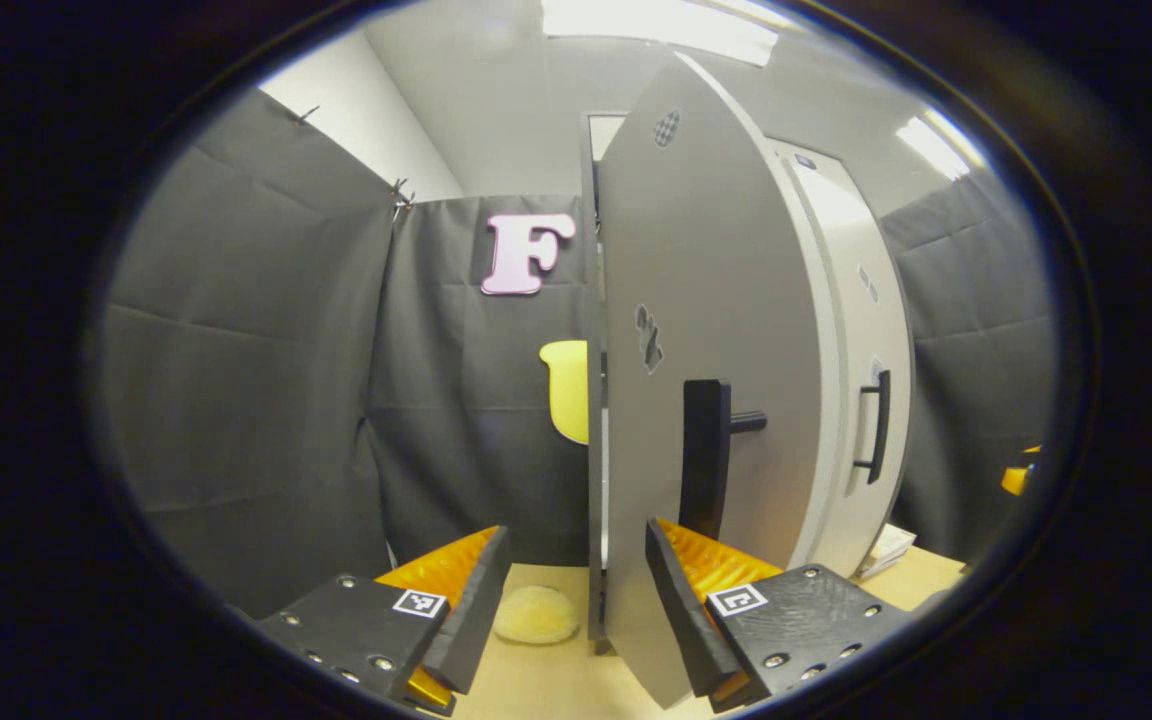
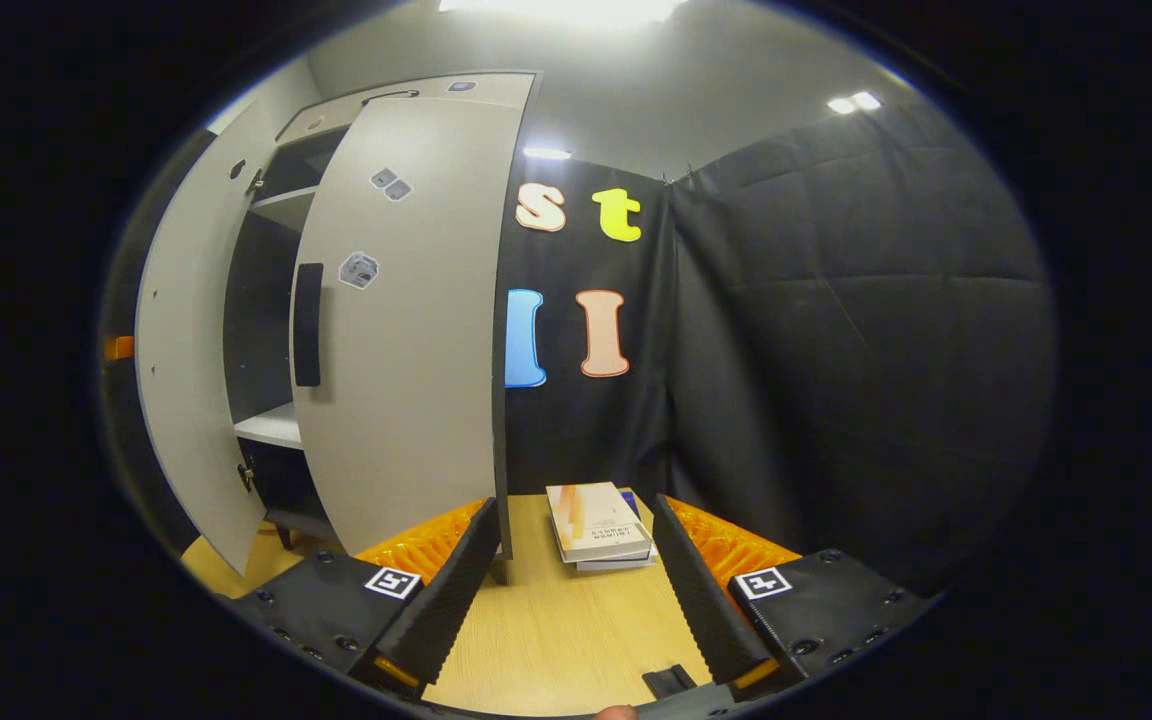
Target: Grasp the bottle in the cabinet with the left hand and place it on the coaster, then close the right door with the right hand and the left door with the left hand.
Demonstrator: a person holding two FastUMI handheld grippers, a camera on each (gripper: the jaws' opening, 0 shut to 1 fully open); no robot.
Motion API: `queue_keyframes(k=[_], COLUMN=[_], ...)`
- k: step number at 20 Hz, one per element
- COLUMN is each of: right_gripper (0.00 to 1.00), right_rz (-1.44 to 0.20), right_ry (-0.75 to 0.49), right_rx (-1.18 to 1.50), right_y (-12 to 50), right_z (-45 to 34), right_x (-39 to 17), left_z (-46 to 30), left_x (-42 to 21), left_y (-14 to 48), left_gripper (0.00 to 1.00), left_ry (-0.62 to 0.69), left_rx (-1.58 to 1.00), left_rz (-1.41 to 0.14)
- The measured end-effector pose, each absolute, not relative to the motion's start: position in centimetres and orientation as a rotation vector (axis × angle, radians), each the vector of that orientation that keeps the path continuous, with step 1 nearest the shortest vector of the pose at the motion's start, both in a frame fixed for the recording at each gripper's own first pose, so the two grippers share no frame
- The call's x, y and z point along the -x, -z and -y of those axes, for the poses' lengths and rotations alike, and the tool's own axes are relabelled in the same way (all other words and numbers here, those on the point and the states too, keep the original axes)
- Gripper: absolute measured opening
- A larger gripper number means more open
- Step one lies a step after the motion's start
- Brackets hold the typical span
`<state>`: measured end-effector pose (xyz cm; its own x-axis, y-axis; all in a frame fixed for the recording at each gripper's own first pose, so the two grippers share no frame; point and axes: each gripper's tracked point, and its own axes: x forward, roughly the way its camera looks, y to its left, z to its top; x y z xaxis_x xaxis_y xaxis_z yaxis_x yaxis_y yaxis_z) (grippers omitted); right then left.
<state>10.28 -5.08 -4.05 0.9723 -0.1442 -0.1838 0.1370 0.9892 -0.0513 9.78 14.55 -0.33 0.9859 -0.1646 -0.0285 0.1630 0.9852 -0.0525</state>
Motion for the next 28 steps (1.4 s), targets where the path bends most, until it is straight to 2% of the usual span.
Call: queue_keyframes(k=[13,24,28], right_gripper=[0.98,0.96,0.98], right_rz=[-0.183,-0.211,-0.217], right_ry=[0.153,0.181,0.187], right_rx=[0.02,0.038,0.027], right_y=[3.6,4.6,4.8], right_z=[7.6,9.4,9.8], right_x=[-7.3,-5.7,-4.7], left_z=[-10.8,-6.5,-6.1], left_x=[-9.7,-10.2,-10.8], left_y=[0.4,0.3,0.2], left_gripper=[0.8,0.81,0.8], left_ry=[0.186,0.282,0.279], left_rx=[0.115,0.103,0.075], left_rz=[-0.045,-0.028,-0.013])
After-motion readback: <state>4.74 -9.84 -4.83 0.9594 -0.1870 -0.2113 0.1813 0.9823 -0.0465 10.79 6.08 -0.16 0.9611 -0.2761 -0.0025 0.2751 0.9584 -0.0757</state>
